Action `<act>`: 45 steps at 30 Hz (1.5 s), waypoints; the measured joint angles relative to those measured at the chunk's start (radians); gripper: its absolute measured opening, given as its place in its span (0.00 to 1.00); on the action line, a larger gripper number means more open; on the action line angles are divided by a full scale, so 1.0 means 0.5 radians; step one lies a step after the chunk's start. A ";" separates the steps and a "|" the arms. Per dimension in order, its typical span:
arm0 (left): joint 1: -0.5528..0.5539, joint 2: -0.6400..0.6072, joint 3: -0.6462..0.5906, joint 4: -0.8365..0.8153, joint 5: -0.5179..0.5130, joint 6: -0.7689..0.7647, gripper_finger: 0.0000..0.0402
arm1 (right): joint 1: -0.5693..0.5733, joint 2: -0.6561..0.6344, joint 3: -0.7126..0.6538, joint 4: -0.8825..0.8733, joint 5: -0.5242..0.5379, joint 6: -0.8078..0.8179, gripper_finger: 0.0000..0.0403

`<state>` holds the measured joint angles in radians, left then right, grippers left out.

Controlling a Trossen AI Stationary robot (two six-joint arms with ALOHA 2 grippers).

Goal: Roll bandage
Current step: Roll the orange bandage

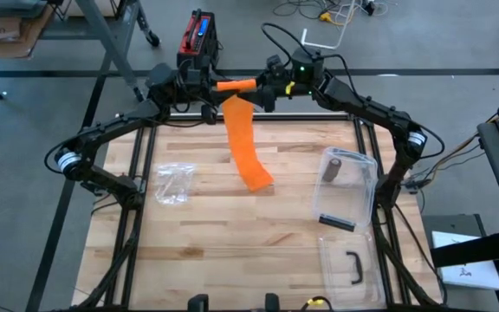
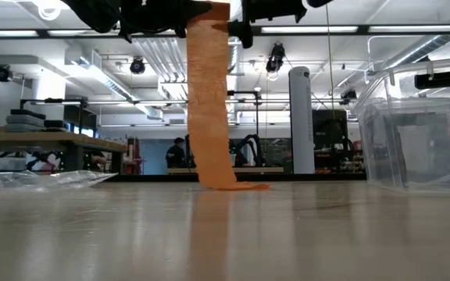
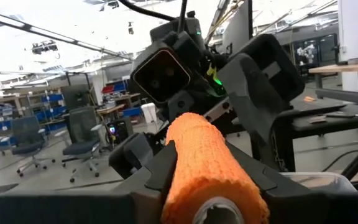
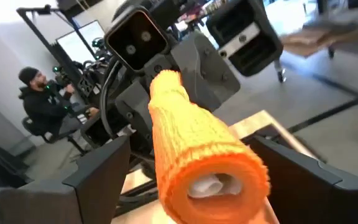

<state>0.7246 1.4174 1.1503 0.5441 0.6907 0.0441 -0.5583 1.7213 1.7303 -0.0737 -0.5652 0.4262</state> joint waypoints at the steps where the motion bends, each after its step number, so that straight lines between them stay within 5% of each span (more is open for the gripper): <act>1: 0.000 0.000 0.000 -0.012 0.001 0.006 0.24 | 0.000 0.010 0.000 0.008 -0.001 0.038 0.80; 11: -0.001 0.001 0.000 -0.200 0.002 0.345 0.20 | -0.001 0.040 0.000 0.083 0.002 0.266 0.70; 30: -0.005 0.001 0.000 -0.114 0.014 0.359 0.22 | -0.003 0.040 0.000 0.081 -0.131 0.469 0.54; 45: -0.016 0.001 0.000 -0.061 -0.010 0.311 0.24 | -0.001 0.041 0.000 0.055 -0.194 0.526 0.59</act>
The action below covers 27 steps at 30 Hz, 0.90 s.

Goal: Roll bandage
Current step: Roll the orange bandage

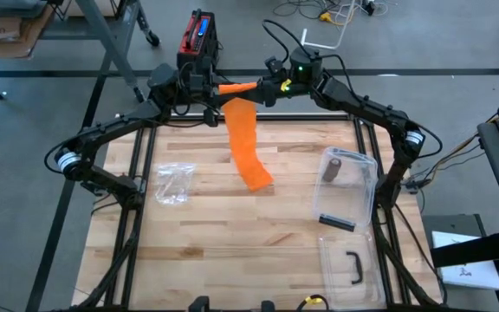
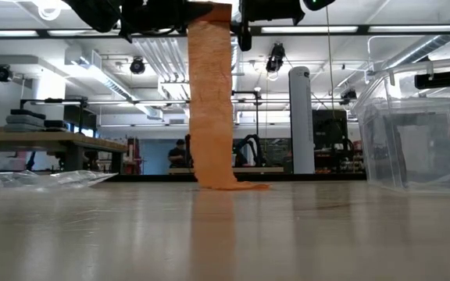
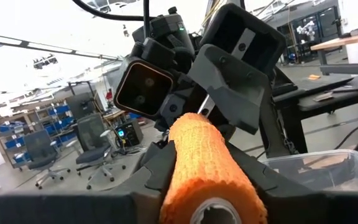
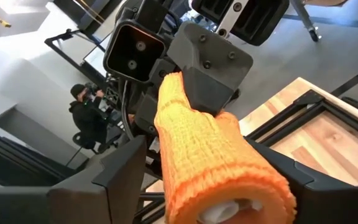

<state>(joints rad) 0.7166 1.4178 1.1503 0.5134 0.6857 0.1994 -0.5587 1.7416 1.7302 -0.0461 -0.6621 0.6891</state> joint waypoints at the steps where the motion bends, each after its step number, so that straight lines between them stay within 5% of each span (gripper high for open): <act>1: 0.000 0.000 0.000 -0.002 0.001 0.013 0.23 | 0.001 0.000 0.000 0.000 0.001 0.001 0.60; 18: -0.001 0.000 0.000 -0.043 0.009 0.333 0.24 | 0.001 0.000 0.000 0.002 0.014 0.195 0.66; 27: -0.005 0.000 0.000 -0.072 0.016 0.523 0.23 | 0.001 0.000 -0.001 0.000 0.037 0.197 0.62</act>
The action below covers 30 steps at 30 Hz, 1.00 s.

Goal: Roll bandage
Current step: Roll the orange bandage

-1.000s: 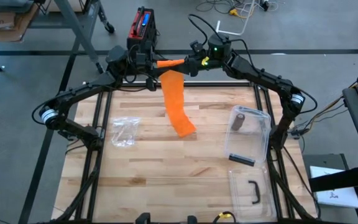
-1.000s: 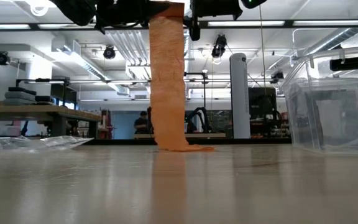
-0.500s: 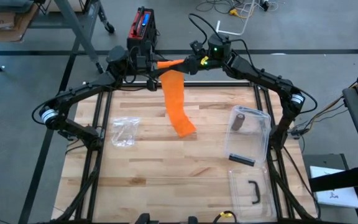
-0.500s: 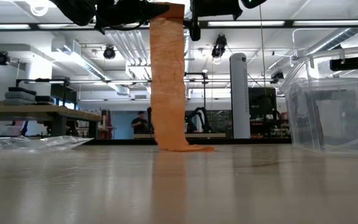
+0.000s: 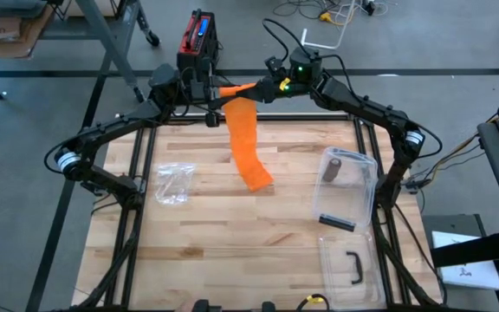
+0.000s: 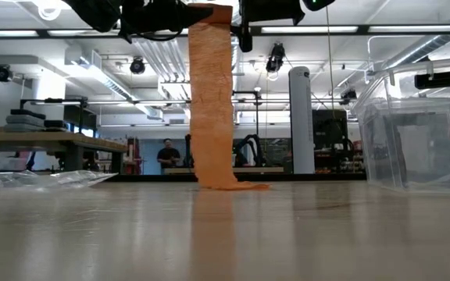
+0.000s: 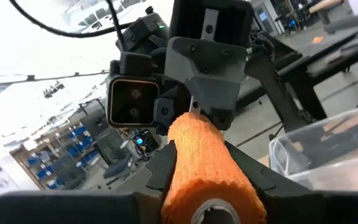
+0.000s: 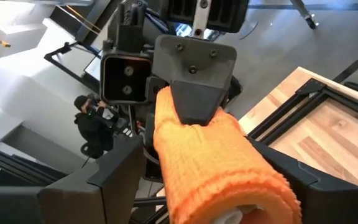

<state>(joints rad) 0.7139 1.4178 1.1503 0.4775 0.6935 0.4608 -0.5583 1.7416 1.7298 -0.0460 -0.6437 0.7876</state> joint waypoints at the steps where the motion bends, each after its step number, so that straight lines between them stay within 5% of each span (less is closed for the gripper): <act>1: -0.002 0.000 0.000 -0.007 0.000 0.047 0.23 | 0.000 0.000 0.000 -0.001 0.001 0.000 0.61; 11: -0.010 0.000 0.000 -0.015 -0.002 0.118 0.32 | -0.001 0.000 -0.002 -0.004 0.027 -0.046 0.44; 22: 0.032 -0.013 -0.001 -0.040 0.005 -0.909 0.48 | 0.001 0.000 -0.002 0.026 0.084 -0.425 0.35; 30: 0.072 -0.013 -0.002 -0.080 0.121 -1.240 0.52 | 0.000 -0.001 -0.001 0.060 0.082 -0.710 0.34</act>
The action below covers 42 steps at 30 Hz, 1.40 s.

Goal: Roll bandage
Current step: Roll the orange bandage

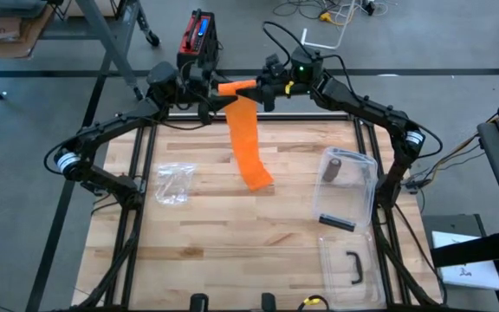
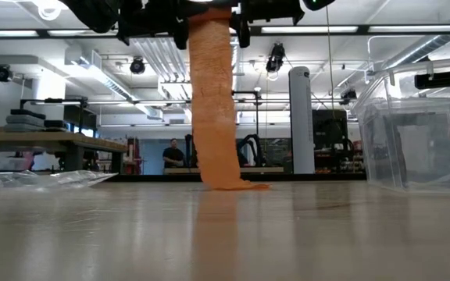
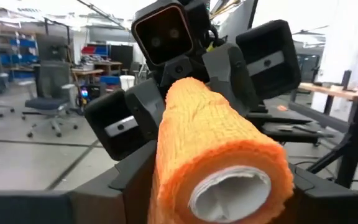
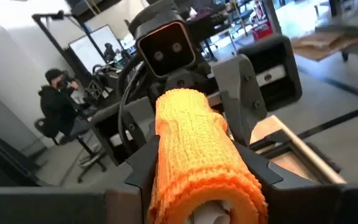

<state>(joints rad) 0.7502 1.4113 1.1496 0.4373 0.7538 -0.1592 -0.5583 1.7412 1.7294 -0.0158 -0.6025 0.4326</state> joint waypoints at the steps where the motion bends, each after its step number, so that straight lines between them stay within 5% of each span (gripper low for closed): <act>1: 0.000 0.000 0.000 0.011 0.020 -0.030 0.52 | 0.000 0.000 0.000 0.000 0.001 -0.030 0.34; 14: 0.002 -0.001 -0.001 0.117 0.097 -0.330 0.44 | 0.000 -0.002 0.003 -0.001 0.001 -0.461 0.32; 26: 0.008 -0.001 -0.002 0.134 0.083 -0.296 0.35 | -0.001 -0.004 0.004 -0.017 0.006 -0.486 0.31; 42: 0.014 -0.011 -0.001 0.081 -0.014 -0.118 0.45 | -0.002 0.002 -0.001 -0.071 0.003 -0.465 0.29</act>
<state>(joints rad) 0.7574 1.4055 1.1492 0.4778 0.7466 -0.2180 -0.5591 1.7424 1.7290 -0.0513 -0.6010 0.2001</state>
